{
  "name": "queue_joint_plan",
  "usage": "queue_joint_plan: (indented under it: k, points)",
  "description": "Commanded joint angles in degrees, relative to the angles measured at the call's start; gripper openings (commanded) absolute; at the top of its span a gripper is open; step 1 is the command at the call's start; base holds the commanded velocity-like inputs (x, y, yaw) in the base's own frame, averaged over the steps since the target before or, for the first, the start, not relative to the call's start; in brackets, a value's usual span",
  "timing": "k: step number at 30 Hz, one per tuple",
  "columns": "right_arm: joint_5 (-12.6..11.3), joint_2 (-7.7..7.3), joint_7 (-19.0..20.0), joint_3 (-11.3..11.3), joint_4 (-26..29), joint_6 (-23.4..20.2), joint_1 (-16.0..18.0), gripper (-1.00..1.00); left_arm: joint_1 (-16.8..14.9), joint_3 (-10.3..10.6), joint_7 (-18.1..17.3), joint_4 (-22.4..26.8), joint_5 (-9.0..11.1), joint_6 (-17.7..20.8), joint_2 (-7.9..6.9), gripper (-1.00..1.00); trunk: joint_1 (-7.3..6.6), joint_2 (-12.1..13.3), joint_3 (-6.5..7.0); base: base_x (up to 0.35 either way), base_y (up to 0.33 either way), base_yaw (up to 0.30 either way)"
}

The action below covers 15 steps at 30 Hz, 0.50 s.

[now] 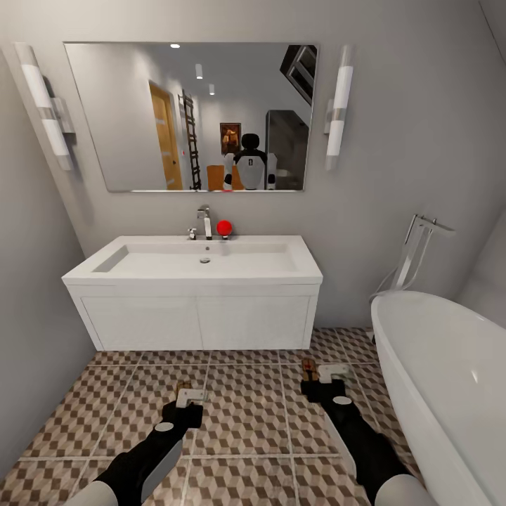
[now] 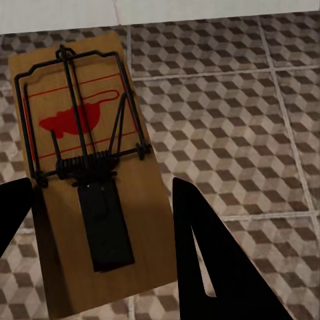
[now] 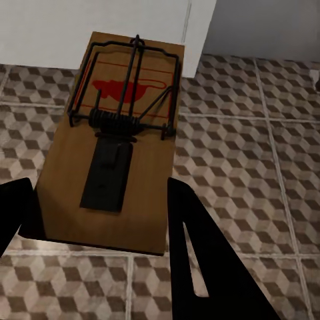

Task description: Take the four mousetraps from the cabinet in the bathroom and place them on the bathroom floor. Make sure all four end up on the same floor surface, and ensure that at least two of them are either under or directly next to the same bathroom sink.

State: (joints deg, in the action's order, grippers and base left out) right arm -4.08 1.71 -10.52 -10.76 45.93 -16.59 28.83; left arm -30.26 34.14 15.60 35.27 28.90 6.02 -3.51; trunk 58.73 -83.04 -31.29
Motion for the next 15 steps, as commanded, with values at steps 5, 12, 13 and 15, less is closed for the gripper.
queue_joint_plan:
  k: [5,12,13,15]
  points:
    - [-0.58,-0.21,-0.52,-4.20,1.69,-0.20,0.04,-1.00,-0.06,0.49,0.69,0.81,0.28,0.24,-0.04,-1.00,0.00,-0.04,-0.06,0.000,0.000,0.000]
    - [-0.58,-0.30,-0.55,-5.45,2.64,-0.19,0.03,-1.00,-0.06,0.57,0.68,2.25,0.28,0.35,-0.01,-1.00,1.10,-2.04,-1.03,0.000,0.000,0.000]
    - [-0.58,-0.28,-0.55,-5.47,2.65,-0.16,0.04,-1.00,-0.06,0.58,0.68,2.29,0.28,0.33,-0.01,-1.00,1.32,-2.44,-1.27,0.000,0.000,0.000]
    - [-0.58,-0.26,-0.55,-5.51,2.67,-0.13,0.04,-1.00,-0.06,0.58,0.66,2.68,0.28,0.24,-0.01,-1.00,1.76,-3.24,-1.80,0.000,0.000,0.000]
